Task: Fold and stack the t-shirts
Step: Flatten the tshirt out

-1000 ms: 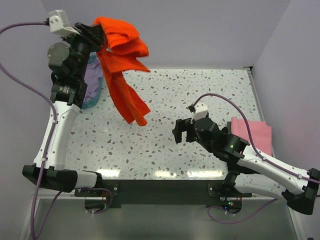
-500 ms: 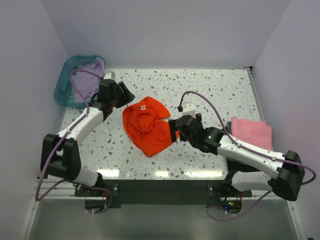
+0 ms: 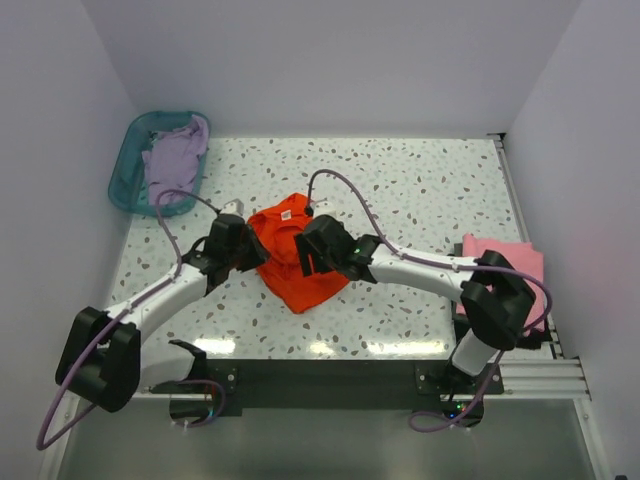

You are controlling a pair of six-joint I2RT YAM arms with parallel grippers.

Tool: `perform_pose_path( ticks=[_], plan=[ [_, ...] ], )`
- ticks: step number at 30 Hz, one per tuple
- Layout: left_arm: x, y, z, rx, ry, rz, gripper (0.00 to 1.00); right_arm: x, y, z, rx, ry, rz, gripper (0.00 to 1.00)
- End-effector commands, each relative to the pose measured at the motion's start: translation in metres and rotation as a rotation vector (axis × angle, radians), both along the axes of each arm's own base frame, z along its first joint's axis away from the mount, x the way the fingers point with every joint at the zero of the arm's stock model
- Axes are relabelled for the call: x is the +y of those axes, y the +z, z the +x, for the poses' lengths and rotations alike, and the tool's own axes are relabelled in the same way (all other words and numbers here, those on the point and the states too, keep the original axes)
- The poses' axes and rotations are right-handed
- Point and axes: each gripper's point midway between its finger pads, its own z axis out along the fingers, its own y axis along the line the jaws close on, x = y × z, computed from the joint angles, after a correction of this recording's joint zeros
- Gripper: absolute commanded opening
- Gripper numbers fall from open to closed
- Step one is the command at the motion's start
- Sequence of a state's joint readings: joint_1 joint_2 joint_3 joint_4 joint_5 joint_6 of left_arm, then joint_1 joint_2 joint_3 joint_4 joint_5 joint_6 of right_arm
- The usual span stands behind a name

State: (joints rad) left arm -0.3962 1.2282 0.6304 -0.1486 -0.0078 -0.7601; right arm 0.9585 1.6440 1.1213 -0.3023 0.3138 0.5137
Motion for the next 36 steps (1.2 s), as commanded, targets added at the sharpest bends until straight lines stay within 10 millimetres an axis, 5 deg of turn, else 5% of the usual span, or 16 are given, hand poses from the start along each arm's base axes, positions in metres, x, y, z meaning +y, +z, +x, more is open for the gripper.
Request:
perform_pose_path(
  ticks=[1, 2, 11, 16, 29, 36],
  plan=[
    [0.009, 0.006, -0.008, -0.039, 0.072, -0.033, 0.24, 0.047, 0.033, 0.027, -0.08, 0.017, 0.143, 0.7],
    [0.014, 0.008, -0.012, -0.043, 0.107, -0.04, 0.23, 0.053, 0.021, 0.031, -0.068, 0.021, 0.121, 0.69],
    [0.061, -0.002, -0.025, -0.008, 0.27, 0.027, 0.35, 0.103, 0.007, 0.046, -0.094, 0.053, 0.065, 0.61],
    [0.079, -0.003, -0.022, -0.004, 0.292, -0.01, 0.36, 0.112, -0.012, 0.051, -0.124, 0.034, -0.04, 0.59],
    [0.06, -0.005, -0.022, -0.019, 0.184, -0.079, 0.41, 0.093, -0.028, 0.074, -0.189, -0.052, -0.232, 0.32],
    [0.048, -0.016, -0.023, -0.012, 0.115, -0.112, 0.45, 0.087, -0.008, 0.077, -0.226, -0.069, -0.229, 0.01]
  ],
)
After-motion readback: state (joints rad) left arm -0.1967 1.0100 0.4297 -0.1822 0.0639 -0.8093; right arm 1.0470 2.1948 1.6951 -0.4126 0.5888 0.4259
